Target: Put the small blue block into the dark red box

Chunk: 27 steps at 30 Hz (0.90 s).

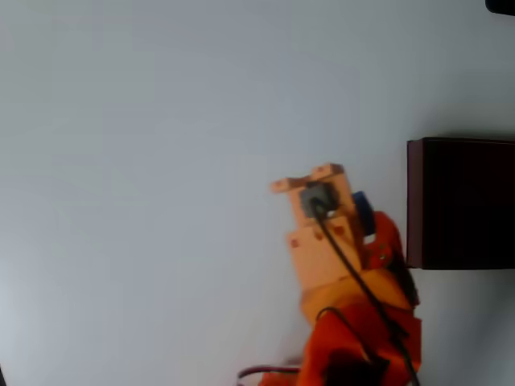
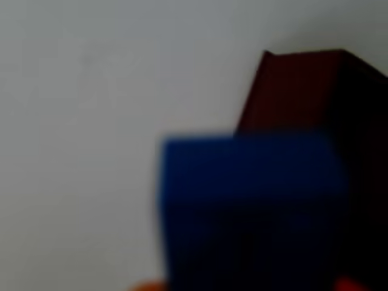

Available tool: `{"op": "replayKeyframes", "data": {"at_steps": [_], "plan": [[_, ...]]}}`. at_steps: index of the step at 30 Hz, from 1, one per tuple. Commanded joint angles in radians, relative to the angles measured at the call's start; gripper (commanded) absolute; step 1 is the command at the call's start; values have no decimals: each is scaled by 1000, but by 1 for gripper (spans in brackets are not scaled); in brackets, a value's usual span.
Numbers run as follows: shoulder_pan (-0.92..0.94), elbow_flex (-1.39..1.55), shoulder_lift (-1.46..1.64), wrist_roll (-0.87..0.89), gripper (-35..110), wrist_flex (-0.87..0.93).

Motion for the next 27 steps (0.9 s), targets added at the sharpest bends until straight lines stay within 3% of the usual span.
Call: {"op": "replayKeyframes", "data": {"at_steps": [1, 16, 19, 27], "plan": [[120, 44, -51, -38, 0, -124], [318, -331, -747, -166, 1, -224], [328, -387, -815, -160, 12, -201], [342, -373, -827, -124, 16, -164]]}}
